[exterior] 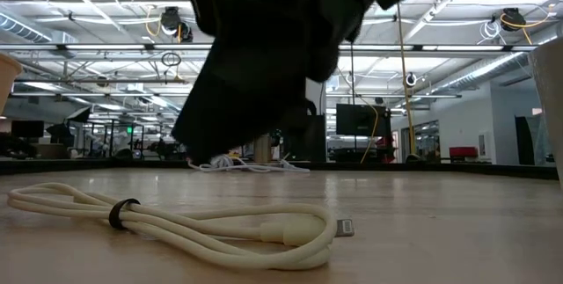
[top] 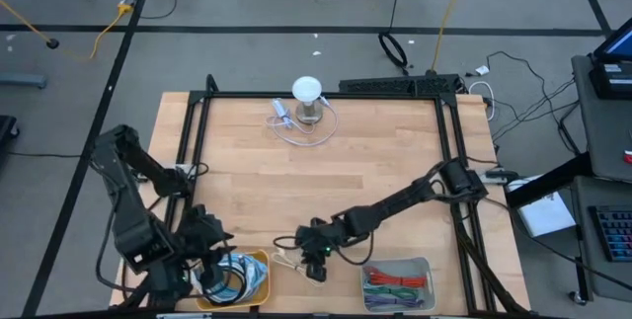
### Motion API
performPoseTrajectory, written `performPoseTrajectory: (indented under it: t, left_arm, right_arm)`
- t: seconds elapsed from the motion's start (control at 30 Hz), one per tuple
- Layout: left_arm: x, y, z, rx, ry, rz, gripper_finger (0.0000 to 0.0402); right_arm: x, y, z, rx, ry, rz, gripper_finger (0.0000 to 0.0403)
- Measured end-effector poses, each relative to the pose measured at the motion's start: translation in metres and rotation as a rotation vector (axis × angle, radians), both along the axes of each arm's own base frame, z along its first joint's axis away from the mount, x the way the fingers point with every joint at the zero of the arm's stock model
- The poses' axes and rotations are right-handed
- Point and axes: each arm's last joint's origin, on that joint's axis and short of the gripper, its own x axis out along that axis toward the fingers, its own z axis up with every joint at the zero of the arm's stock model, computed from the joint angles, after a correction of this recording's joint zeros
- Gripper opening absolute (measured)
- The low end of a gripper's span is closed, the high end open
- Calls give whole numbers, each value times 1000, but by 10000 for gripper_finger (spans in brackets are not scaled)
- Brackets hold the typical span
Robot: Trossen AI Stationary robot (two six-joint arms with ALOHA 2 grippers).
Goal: Pick & Place USB Port
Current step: Put the brown charger cable into the gray bin
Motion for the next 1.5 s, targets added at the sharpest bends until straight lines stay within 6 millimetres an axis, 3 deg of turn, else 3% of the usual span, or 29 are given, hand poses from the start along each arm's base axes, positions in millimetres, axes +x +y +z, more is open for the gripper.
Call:
performPoseTrajectory:
  t: [0.27,0.47,0.77,1.13,1.27,1.4,1.5]
  left_arm:
    - [0,-1,-2,-14,29,9,163]
    - [0,-1,-2,-12,26,10,157]
    - [1,0,-2,-10,27,17,131]
    - [2,-1,-2,-27,15,26,127]
    - [2,0,-2,-25,16,26,127]
    - [2,0,-2,-20,19,27,127]
    - [2,0,-2,-19,21,27,127]
  right_arm:
    - [-5,26,-6,61,-18,71,91]
    - [-15,39,-14,-33,7,88,91]
    - [-16,46,-28,-46,15,93,91]
    - [-19,46,-44,-154,63,41,89]
    - [-26,45,-50,-211,123,45,62]
    - [-34,47,-71,-255,220,64,16]
    - [-38,51,-77,-265,250,66,6]
